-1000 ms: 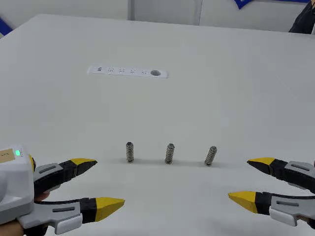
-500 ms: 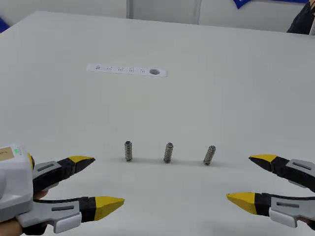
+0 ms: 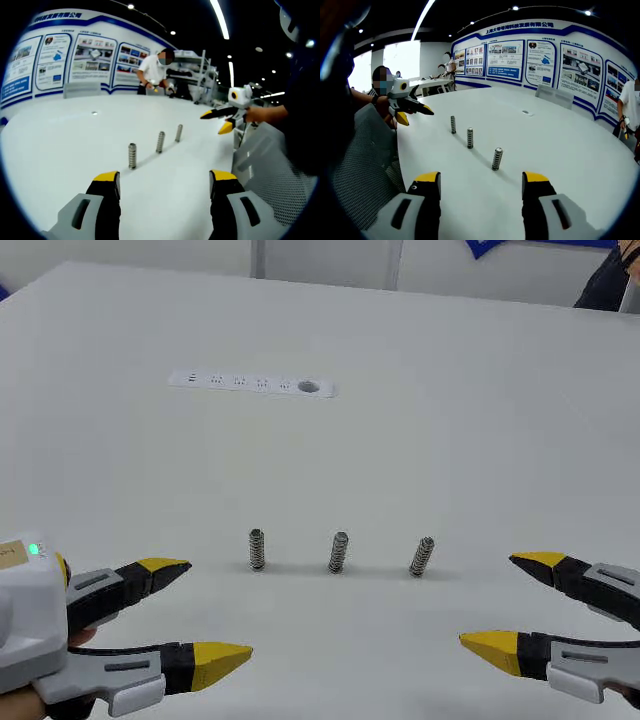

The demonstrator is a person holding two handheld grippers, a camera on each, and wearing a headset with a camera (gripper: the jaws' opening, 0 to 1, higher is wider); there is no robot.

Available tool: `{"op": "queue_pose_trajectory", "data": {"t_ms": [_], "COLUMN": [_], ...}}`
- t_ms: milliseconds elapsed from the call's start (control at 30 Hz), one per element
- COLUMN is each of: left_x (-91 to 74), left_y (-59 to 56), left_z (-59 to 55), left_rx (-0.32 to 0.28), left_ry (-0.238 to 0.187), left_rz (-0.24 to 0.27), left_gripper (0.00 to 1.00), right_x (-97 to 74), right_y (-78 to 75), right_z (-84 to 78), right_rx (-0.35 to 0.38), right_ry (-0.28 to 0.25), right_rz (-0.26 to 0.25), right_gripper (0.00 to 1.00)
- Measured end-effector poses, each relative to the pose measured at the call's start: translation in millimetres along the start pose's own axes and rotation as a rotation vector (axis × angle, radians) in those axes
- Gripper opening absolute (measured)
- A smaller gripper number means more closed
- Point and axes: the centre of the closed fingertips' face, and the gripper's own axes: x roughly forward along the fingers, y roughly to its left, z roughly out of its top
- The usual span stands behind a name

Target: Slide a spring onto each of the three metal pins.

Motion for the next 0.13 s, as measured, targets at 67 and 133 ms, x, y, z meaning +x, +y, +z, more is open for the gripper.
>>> {"op": "queue_pose_trajectory", "data": {"t_ms": [67,133], "left_x": [0.3,0.1], "left_y": [-0.6,-0.5], "left_z": [0.4,0.5], "left_rx": [0.003,0.003], "left_ry": [0.001,0.002], "left_rz": [-0.002,-0.002], "left_gripper": [0.74,0.74], "right_x": [-0.5,-0.9], "right_y": [-0.4,-0.5], "right_z": [0.4,0.4], "right_rx": [0.001,0.002], "right_ry": [-0.001,-0.001], "right_rz": [-0.003,-0.004], "right_gripper": [0.67,0.67]}}
